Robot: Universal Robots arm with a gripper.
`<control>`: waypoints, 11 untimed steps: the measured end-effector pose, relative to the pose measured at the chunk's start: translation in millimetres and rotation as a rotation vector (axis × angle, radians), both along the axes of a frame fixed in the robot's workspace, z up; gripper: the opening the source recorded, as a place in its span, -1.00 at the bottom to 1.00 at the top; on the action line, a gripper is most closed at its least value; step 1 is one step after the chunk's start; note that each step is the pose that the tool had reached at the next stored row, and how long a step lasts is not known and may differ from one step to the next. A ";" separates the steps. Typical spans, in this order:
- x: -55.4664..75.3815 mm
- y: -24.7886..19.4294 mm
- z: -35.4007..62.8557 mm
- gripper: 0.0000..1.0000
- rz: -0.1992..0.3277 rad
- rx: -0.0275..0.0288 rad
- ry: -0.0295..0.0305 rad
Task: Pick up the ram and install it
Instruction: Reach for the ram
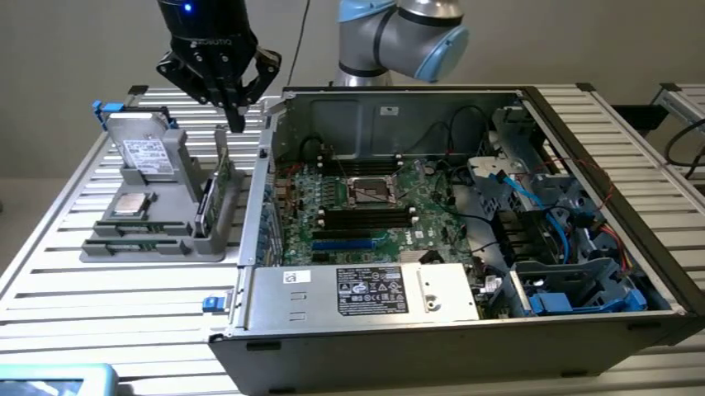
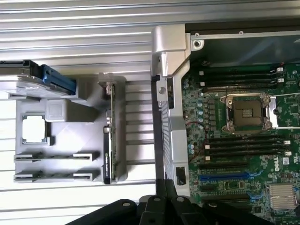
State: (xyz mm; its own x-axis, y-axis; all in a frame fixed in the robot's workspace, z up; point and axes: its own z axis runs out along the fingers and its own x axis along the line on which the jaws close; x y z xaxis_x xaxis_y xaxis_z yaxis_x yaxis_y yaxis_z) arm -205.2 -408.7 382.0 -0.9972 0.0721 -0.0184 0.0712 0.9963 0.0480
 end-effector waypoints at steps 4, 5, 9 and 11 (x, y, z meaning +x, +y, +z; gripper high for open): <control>-10.6 -0.7 -4.4 -0.79 0.000 -0.0018 0.0024; -13.3 -0.9 -5.6 -0.79 0.000 -0.0022 0.0029; -26.5 -1.4 -10.5 -0.79 0.000 -0.0035 0.0039; -33.5 -1.5 -13.0 -0.79 0.000 -0.0042 0.0044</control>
